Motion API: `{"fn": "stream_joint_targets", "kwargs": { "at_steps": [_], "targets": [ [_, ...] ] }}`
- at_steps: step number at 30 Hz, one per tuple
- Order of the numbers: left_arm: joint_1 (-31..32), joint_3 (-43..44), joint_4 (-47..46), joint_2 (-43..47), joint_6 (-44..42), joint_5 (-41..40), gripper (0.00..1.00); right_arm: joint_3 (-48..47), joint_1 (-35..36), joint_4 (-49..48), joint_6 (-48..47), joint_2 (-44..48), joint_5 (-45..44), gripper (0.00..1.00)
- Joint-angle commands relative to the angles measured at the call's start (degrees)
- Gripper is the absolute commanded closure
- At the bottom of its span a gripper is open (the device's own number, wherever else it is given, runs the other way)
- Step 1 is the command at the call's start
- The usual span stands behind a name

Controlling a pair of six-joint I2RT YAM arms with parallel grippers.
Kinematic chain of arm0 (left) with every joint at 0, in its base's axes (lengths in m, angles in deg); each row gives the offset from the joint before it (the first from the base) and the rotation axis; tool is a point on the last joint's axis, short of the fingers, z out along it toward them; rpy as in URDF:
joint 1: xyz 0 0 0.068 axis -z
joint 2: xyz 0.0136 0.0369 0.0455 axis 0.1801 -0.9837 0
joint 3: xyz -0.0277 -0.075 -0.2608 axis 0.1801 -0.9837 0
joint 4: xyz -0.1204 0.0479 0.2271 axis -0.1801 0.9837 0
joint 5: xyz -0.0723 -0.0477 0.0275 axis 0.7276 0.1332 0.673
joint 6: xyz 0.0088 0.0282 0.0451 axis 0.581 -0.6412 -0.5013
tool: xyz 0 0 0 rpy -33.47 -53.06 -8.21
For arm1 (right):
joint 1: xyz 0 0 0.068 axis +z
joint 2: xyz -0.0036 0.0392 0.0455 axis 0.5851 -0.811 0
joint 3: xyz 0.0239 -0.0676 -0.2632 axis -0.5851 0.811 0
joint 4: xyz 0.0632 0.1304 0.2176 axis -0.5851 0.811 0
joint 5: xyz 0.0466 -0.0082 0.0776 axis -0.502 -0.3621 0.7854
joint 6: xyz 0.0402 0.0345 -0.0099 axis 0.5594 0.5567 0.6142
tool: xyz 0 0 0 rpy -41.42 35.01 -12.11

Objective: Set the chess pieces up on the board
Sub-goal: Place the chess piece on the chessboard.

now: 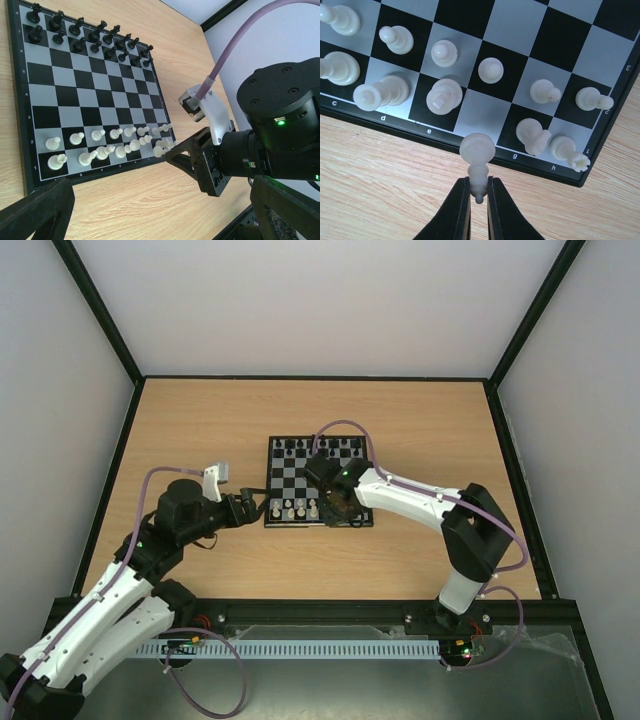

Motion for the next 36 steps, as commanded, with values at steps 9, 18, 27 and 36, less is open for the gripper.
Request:
{"fn": "stream_joint_targets", "kwargs": {
  "at_steps": [9, 18, 27, 36],
  "targets": [
    [-1.07, -0.88, -1.93, -1.65, -1.32, 2.02, 0.01, -2.22, -0.82, 3.55, -2.67, -2.87, 0.69, 0.94],
    [-1.31, -1.56, -3.99, -3.12, -1.32, 3.03, 0.01, -2.20, -1.05, 2.84, -3.46, -3.06, 1.34, 0.94],
    [-1.31, -1.45, -4.00, -2.88, -1.23, 3.25, 0.01, -1.89, -1.20, 2.84, -3.59, -2.26, 1.42, 0.94],
    [-1.37, -1.24, -3.61, -2.58, -1.21, 3.16, 0.01, -2.04, -1.32, 2.87, -4.02, -2.53, 1.42, 0.95]
  ]
}}
